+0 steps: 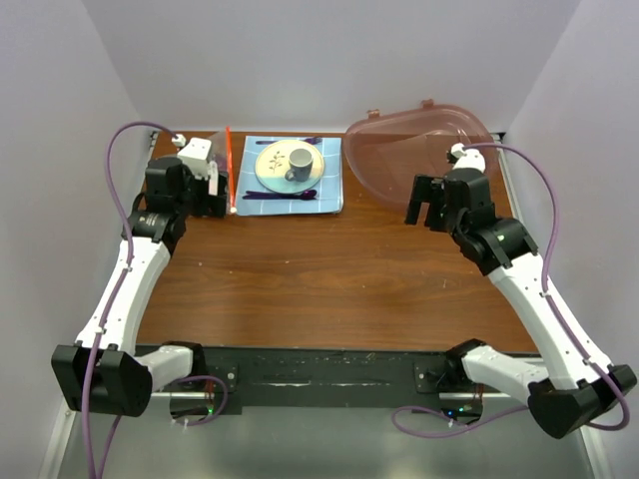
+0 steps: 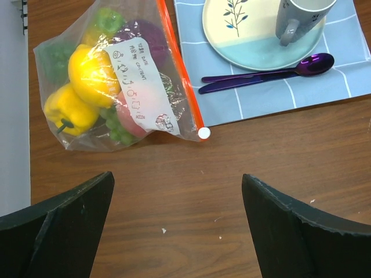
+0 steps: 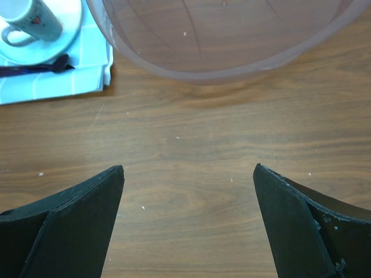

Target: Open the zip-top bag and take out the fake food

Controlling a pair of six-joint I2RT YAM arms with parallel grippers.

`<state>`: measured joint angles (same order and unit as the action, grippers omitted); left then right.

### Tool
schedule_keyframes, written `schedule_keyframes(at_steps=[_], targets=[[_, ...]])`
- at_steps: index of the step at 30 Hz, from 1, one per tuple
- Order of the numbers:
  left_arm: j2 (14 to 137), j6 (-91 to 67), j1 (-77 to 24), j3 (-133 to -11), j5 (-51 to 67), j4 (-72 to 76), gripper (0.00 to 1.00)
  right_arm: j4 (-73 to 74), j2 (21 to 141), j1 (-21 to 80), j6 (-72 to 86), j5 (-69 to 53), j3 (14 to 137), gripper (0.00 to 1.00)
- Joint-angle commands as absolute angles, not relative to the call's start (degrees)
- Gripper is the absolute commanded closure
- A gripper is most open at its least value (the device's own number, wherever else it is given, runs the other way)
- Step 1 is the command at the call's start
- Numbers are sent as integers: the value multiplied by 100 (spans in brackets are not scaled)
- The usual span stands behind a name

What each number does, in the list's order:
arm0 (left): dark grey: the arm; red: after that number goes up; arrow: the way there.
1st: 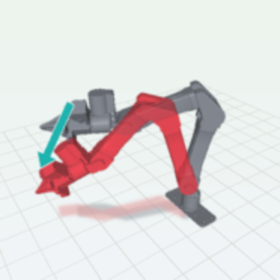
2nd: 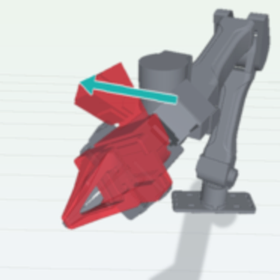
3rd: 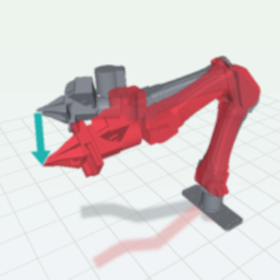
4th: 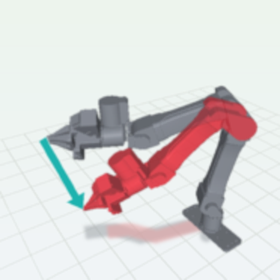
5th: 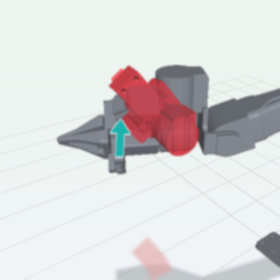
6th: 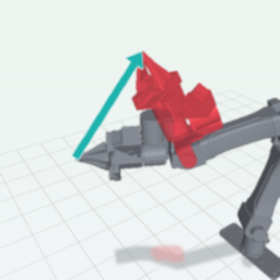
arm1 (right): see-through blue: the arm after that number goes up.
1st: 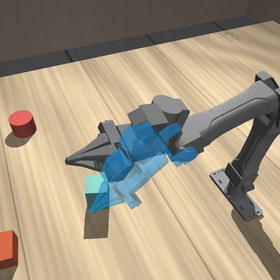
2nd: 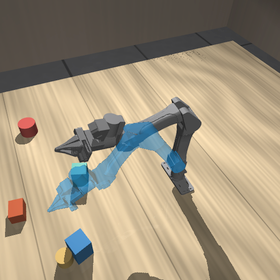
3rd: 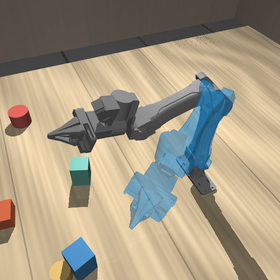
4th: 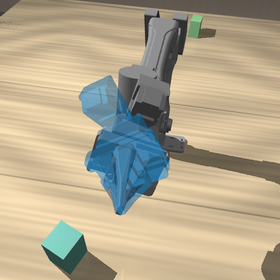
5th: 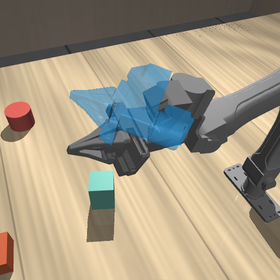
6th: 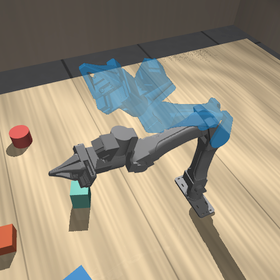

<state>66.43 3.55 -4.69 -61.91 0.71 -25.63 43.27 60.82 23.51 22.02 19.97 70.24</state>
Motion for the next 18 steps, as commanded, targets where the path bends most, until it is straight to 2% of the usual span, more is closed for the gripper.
schedule_keyframes(at_steps=[1, 6, 7, 8, 9, 11, 12, 13, 15, 18], targets=[[6715, 194, -483, -6248, 149, -2250, 2, 3456, 6142, 2347, 2004, 1864, 7049, 1], [6890, -182, -475, -6442, 159, -2233, 1, 2585, 7126, 2347, 1767, 1994, 7390, 2], [6917, -228, -457, -6460, 123, -2198, 1, 2488, 7624, 2347, 1767, 2065, 7505, 7], [6926, -272, -448, -6486, 106, -2171, 0, 2470, 7864, 2347, 1758, 2152, 7645, 16], [6969, -342, -431, -6530, 114, -2110, 0, 2470, 8145, 2347, 1758, 2197, 7951, 32], [7022, -369, -422, -6591, 140, -2066, 0, 2549, 8820, 2338, 1810, 2485, 8251, 51], [7083, -387, -422, -6679, 167, -2065, 0, 2558, 8981, 2338, 1880, 2618, 8436, 74], [7110, -387, -422, -6723, 184, -2057, 0, 2497, 9113, 2320, 1881, 2715, 8481, 83], [7216, -378, -413, -6837, 167, -2031, 0, 2417, 9412, 2250, 1986, 2882, 8517, 100], [7347, -343, -413, -6864, 123, -1899, 0, 2233, 9632, 2040, 2056, 2944, 8394, 100]])
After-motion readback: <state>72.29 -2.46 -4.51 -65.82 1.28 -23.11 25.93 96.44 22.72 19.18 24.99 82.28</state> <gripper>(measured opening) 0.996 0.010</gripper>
